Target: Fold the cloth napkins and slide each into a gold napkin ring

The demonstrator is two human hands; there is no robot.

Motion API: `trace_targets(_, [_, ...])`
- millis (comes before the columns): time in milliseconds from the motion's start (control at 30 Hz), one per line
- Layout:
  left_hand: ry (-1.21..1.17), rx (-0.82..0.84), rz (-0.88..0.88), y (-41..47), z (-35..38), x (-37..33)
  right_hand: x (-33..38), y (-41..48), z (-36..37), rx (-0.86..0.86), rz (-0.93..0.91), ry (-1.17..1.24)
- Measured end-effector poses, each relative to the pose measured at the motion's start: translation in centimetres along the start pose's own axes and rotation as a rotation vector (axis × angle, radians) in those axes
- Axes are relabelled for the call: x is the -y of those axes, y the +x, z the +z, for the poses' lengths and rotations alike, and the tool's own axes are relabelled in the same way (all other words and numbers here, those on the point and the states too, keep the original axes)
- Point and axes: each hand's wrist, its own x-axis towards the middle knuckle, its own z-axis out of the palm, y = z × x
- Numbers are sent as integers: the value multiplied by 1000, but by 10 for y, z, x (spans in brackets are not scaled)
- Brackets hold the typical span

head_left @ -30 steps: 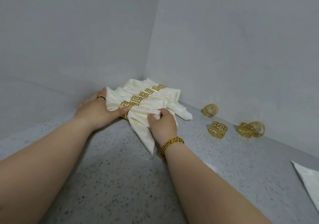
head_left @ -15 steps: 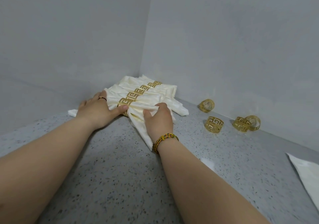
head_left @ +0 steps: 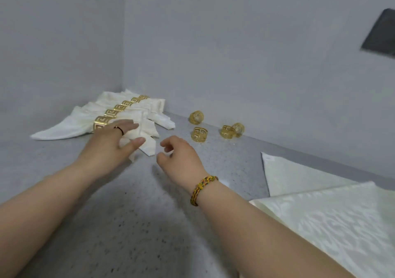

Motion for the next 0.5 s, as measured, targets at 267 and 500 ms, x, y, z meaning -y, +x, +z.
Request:
trace_targets(267, [-182, 418, 293, -98, 36, -138, -54, -147, -104, 40, 27, -212])
trace_targets(500, [-189, 695, 321, -154, 79, -213, -137, -270, -186, 67, 283, -406])
